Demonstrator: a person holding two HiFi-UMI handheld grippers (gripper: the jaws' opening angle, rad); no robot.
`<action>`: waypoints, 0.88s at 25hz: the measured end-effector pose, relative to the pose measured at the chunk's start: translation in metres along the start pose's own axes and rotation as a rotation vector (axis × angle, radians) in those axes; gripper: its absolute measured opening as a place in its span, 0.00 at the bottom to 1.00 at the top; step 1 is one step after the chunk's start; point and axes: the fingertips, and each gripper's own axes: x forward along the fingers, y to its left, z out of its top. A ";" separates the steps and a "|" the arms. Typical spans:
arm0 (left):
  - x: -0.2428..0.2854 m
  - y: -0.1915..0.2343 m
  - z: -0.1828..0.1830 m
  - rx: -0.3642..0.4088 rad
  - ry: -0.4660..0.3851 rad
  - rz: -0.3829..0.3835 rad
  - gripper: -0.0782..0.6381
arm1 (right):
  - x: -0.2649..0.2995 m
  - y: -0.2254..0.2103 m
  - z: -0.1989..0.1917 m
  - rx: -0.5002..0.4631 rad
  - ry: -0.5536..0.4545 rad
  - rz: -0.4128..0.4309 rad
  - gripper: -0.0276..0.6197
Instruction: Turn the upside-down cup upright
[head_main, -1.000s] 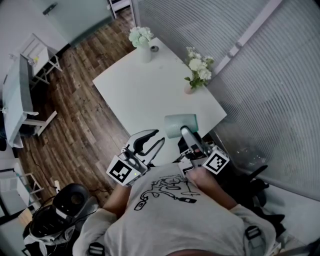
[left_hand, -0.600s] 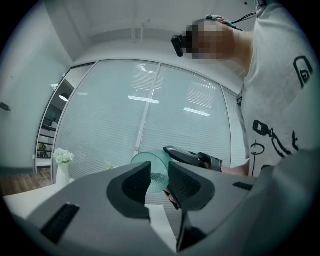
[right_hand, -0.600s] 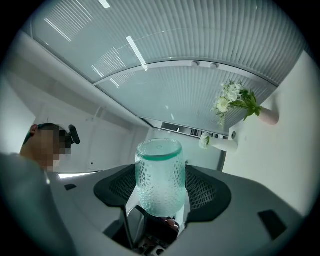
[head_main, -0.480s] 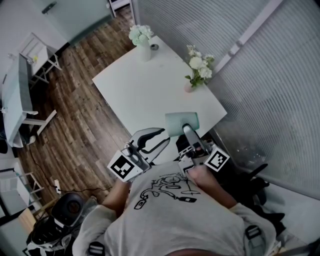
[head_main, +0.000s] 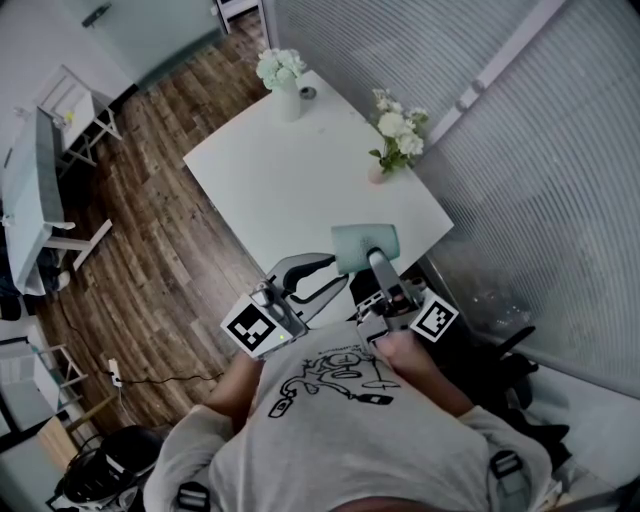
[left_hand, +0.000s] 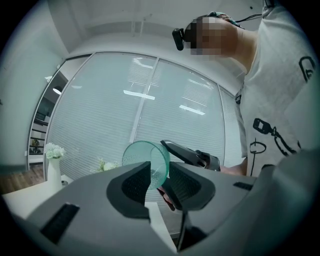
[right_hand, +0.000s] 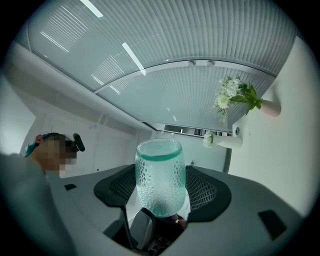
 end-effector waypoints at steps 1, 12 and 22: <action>0.002 -0.001 -0.001 0.003 0.004 -0.004 0.27 | 0.000 0.000 0.000 0.002 0.000 0.003 0.55; 0.019 -0.006 -0.004 0.045 0.023 -0.035 0.27 | 0.001 0.004 -0.001 0.014 -0.005 0.032 0.55; 0.025 -0.009 -0.006 0.043 0.042 -0.056 0.26 | -0.001 0.003 -0.002 0.016 -0.016 0.033 0.55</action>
